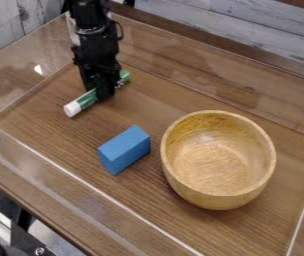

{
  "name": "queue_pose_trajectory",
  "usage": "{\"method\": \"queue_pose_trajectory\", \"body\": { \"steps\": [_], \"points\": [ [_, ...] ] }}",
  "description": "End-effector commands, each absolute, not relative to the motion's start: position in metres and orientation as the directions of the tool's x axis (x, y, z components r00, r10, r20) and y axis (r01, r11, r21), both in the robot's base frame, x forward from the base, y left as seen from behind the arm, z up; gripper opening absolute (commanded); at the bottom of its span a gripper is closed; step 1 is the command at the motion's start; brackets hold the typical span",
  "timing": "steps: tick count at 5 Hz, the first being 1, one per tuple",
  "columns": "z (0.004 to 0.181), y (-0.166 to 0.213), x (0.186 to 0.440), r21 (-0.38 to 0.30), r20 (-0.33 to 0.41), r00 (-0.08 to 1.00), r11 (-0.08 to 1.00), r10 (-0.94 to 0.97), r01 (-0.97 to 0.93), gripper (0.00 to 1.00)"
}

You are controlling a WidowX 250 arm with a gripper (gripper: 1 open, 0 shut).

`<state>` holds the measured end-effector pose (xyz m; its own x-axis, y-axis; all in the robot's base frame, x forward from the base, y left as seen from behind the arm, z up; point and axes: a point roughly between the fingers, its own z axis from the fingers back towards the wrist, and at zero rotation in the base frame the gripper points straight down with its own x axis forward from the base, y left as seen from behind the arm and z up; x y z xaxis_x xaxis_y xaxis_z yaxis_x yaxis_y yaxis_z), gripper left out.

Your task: Put the green marker in the brown bowl

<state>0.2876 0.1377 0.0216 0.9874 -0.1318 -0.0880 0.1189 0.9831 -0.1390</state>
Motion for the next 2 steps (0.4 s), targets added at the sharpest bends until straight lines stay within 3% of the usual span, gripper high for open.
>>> {"method": "queue_pose_trajectory", "body": {
  "steps": [1, 2],
  "points": [
    [0.0349, 0.1367, 0.2894, -0.124, -0.073, 0.988, 0.984, -0.135, 0.126, 0.00],
    [0.0382, 0.1353, 0.2891, -0.125, -0.077, 0.988, 0.984, -0.136, 0.126, 0.00]
  ]
}}
